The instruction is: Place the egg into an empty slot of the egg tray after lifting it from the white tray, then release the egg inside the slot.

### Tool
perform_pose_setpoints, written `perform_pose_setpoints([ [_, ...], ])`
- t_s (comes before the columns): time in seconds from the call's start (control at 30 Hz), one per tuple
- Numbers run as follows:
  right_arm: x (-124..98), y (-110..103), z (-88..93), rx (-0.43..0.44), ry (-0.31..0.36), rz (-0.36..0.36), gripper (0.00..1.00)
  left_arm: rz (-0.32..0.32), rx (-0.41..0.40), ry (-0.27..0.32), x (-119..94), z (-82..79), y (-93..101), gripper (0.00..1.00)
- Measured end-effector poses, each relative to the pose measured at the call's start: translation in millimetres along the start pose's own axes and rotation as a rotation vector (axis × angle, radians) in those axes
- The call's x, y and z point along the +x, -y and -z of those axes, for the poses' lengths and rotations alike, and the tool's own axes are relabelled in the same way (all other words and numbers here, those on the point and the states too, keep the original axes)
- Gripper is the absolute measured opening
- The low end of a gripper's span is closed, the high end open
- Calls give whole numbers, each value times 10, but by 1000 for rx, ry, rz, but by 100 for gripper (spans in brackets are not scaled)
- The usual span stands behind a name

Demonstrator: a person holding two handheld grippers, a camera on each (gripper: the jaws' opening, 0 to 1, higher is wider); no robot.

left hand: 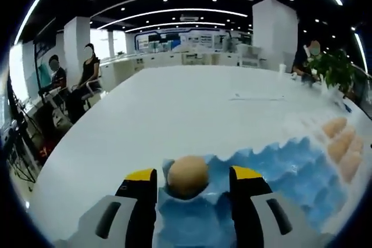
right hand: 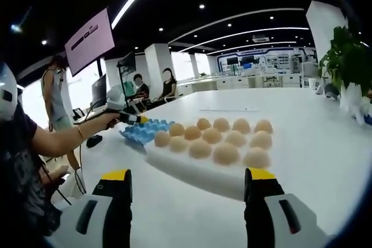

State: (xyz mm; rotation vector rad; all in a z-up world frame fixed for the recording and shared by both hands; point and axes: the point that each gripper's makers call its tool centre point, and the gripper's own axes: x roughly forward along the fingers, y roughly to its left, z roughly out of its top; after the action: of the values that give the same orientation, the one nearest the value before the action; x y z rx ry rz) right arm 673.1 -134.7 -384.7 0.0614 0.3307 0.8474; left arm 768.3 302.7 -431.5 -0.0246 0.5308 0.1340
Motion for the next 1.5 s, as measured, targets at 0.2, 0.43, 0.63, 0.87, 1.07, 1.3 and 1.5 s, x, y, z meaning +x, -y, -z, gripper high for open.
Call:
perform_pose_setpoints([
  [0.2, 25, -36, 7, -1, -2, -7, 82, -4, 26, 36, -23, -49, -37, 56],
  [0.43, 28, -42, 27, 0, -7, -10, 82, 8, 20, 72, -87, -100, -8, 65],
  [0.63, 21, -23, 13, 10, 3, -7, 82, 52, 46, 101, -154, -133, 126, 73],
  [0.87, 5, -39, 35, 9, -2, -11, 82, 63, 52, 137, -184, -165, 195, 93],
  [1.07, -16, -40, 31, 7, 2, -10, 82, 64, 70, 138, -238, -153, 230, 100],
  [1.3, -8, -67, 37, 4, -2, -18, 82, 66, 101, 144, -280, -213, 285, 100],
  [1.5, 3, -87, 18, -5, -3, -26, 82, 109, 55, 176, -334, -294, 406, 100],
])
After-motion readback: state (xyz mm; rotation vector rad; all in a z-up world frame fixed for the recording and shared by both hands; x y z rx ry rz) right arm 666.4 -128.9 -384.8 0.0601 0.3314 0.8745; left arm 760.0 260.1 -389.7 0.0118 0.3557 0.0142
